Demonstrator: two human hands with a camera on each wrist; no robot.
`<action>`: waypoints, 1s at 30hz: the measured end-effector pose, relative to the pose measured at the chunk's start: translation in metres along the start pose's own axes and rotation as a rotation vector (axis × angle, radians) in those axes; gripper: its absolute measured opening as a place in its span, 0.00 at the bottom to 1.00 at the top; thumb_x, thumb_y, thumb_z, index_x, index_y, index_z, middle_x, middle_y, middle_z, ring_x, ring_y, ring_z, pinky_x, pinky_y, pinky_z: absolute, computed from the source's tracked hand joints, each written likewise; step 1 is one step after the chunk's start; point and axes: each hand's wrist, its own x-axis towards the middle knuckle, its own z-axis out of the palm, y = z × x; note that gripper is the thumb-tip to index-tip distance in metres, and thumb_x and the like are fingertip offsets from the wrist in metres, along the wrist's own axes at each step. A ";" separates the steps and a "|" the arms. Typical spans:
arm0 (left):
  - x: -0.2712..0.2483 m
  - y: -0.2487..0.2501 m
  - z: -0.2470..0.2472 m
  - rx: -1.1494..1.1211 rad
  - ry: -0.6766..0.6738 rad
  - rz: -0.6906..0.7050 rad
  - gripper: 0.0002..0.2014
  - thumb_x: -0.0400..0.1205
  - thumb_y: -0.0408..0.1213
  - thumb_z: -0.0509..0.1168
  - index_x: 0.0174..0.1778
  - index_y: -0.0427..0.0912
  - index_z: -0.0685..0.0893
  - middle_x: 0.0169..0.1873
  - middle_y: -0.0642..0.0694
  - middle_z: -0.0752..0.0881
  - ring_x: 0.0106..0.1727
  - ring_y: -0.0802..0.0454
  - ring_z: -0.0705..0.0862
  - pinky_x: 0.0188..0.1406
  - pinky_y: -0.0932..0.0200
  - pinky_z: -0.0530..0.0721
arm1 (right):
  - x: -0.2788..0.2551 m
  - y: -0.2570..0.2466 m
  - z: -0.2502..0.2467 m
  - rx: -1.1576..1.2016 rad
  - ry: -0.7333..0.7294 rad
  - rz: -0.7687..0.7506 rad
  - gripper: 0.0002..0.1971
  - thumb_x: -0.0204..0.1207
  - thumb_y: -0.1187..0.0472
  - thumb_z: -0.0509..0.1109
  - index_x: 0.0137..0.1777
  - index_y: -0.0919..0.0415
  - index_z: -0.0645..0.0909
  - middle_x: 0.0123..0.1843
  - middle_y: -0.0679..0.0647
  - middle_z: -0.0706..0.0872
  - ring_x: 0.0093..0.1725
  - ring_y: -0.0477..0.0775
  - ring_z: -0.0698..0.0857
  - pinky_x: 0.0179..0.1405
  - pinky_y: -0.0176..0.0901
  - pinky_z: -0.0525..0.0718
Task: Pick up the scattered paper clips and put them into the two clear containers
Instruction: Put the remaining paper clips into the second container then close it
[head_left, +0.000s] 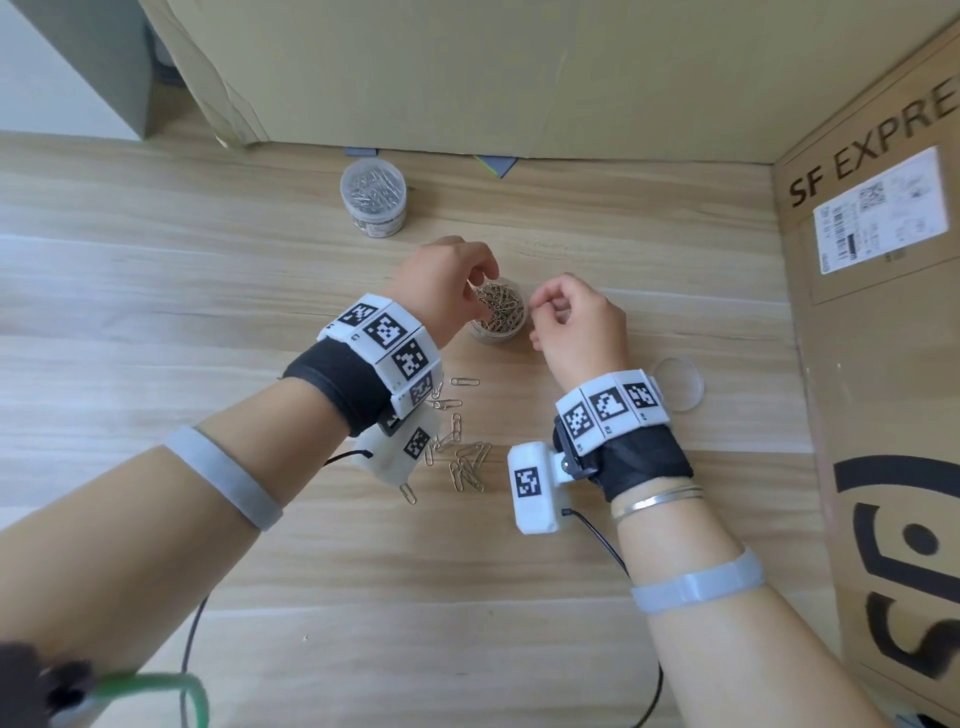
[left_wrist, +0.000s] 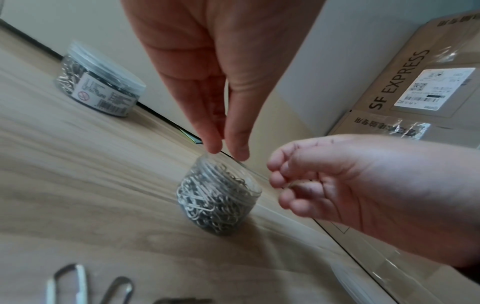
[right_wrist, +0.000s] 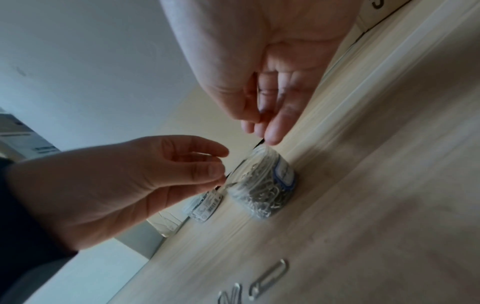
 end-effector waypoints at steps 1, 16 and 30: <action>-0.003 -0.003 -0.002 -0.008 0.022 0.002 0.14 0.71 0.28 0.73 0.52 0.36 0.83 0.44 0.44 0.80 0.40 0.50 0.81 0.48 0.54 0.82 | -0.003 0.001 0.001 -0.034 -0.008 0.004 0.09 0.74 0.68 0.63 0.41 0.58 0.84 0.36 0.50 0.85 0.39 0.59 0.89 0.45 0.56 0.88; -0.064 -0.044 0.019 0.114 -0.243 -0.076 0.13 0.74 0.26 0.68 0.53 0.39 0.85 0.52 0.40 0.83 0.53 0.43 0.84 0.55 0.54 0.81 | -0.052 0.003 0.044 -0.298 -0.385 -0.144 0.16 0.72 0.69 0.65 0.56 0.57 0.87 0.52 0.56 0.87 0.50 0.58 0.85 0.57 0.49 0.82; -0.102 -0.055 0.014 0.260 -0.364 -0.083 0.38 0.60 0.40 0.82 0.65 0.52 0.73 0.62 0.44 0.70 0.61 0.43 0.71 0.59 0.48 0.78 | -0.079 0.009 0.024 -0.434 -0.587 -0.082 0.44 0.48 0.60 0.87 0.66 0.46 0.71 0.64 0.51 0.69 0.60 0.50 0.77 0.64 0.47 0.79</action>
